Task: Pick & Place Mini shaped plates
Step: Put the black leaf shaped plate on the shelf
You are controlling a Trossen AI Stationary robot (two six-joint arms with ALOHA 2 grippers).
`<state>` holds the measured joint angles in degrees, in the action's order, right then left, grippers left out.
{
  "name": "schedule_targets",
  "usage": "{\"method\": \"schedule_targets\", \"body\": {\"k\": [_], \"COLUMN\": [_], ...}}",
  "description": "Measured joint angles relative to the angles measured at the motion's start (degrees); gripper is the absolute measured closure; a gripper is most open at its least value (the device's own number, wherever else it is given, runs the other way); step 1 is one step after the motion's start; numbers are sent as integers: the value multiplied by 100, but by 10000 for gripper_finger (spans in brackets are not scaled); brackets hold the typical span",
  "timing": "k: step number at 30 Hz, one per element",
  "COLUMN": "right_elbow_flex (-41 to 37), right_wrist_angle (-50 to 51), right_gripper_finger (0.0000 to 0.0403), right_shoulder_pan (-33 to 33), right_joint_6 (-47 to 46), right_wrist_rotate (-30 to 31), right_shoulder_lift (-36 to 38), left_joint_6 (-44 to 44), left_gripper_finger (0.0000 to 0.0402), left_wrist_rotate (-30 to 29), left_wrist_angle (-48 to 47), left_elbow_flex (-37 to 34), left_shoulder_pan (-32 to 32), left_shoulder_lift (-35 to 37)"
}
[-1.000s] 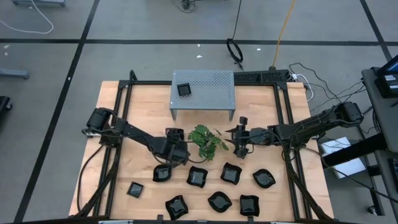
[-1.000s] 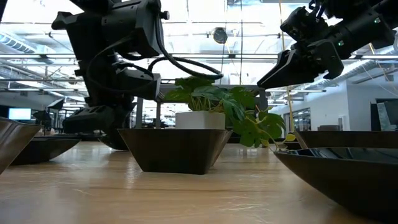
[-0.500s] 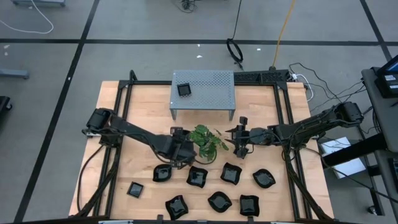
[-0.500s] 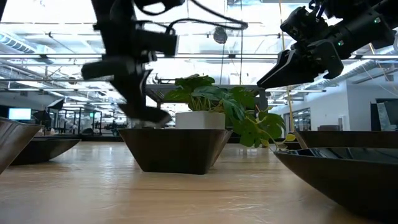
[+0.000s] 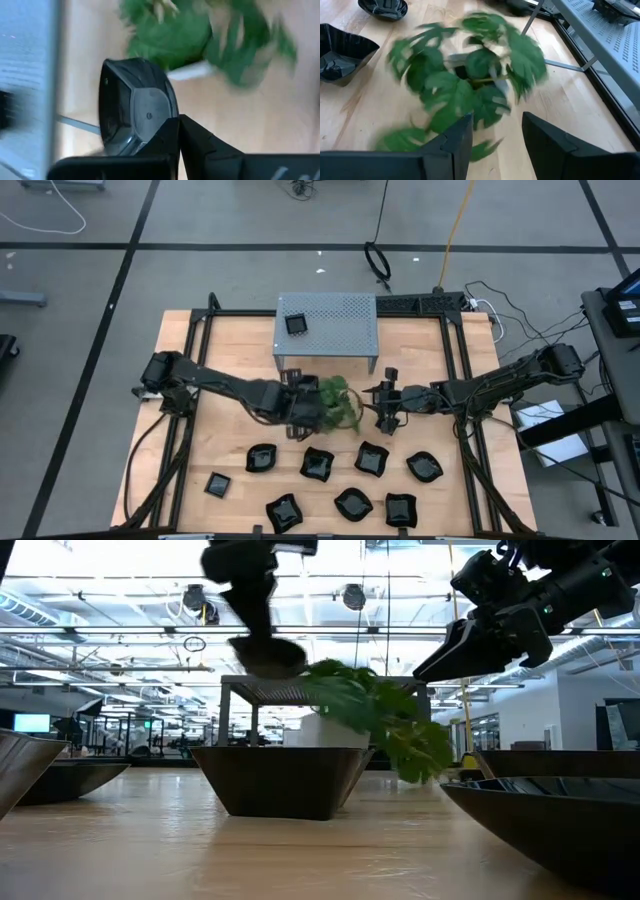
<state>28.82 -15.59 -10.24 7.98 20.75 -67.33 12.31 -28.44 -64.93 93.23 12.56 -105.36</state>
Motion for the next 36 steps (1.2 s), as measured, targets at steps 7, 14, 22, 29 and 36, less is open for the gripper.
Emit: {"method": "schedule_targets", "body": {"k": [7,14,22,29,36], "right_elbow_flex": [0,0,0,0,0], "right_wrist_angle": [0,-92,-92,-90,-92], "right_gripper_finger": [245,245,245,245,245], "right_shoulder_pan": [0,0,0,0,1], "right_joint_6": [45,41,30,41,41], "right_wrist_rotate": [-2,4,8,13,17], "right_shoulder_lift": [0,-2,-1,-1,0], "left_joint_6": [-579,-1861,-2563,-2515,-2514], "left_gripper_finger": [397,386,385,397,387], "left_wrist_rotate": [-501,-743,547,769,916], "left_wrist_angle": [90,1540,2742,2725,2613], "left_elbow_flex": [406,409,409,406,404], "left_shoulder_pan": [-410,-1137,-2086,-2535,-2671], "left_shoulder_lift": [8,7,-5,-55,-294]}}
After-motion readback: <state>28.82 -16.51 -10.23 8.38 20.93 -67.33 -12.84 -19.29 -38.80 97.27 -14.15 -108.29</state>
